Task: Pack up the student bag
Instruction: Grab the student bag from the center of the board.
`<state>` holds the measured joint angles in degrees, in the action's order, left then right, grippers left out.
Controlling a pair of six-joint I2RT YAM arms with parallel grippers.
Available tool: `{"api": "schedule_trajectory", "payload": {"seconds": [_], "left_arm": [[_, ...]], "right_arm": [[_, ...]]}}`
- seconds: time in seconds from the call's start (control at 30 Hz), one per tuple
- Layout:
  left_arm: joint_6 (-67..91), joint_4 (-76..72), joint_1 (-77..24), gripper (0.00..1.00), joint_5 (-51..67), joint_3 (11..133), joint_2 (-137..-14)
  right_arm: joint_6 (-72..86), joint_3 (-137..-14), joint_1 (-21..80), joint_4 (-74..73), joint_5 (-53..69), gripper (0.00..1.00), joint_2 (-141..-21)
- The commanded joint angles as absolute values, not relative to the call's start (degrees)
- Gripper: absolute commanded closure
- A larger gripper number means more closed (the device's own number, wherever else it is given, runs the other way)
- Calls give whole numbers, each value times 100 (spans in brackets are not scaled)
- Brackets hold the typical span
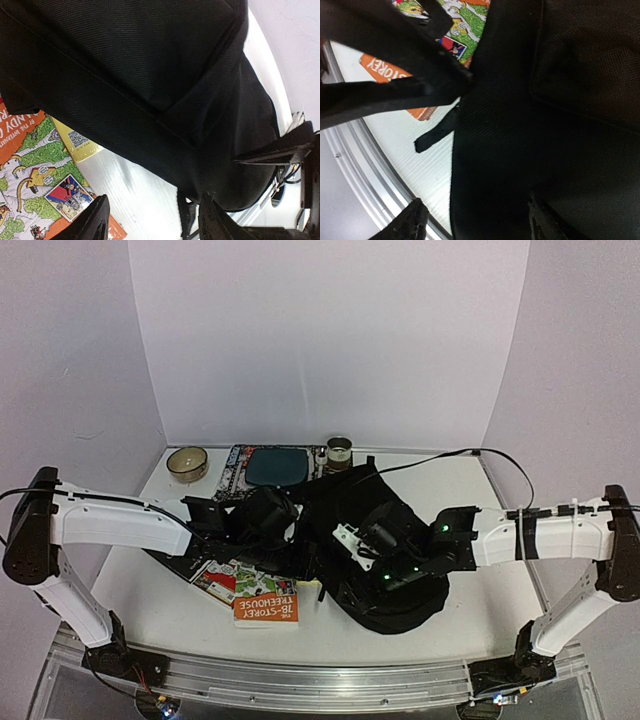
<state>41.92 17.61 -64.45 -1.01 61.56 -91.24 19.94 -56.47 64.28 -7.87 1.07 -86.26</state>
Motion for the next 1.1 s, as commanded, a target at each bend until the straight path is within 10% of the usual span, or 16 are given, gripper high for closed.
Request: {"api": "schedule_trajectory", "payload": {"seconds": [0.0,0.3,1.07], "left_arm": [[4030,1682,-6435,41,276,6097,-8846],[3841,1673,-6431,43,248,6170,-8859],[4271,393,-6214,31,470,5874,-8527]], "right_arm": [[1947,-5677,6428,-894,-442,40,-8688],[1647,-5758,6425,-1259,-1311,98,-8380],[1385,-6370,6425,-1152,-1701,100,-8210]]}}
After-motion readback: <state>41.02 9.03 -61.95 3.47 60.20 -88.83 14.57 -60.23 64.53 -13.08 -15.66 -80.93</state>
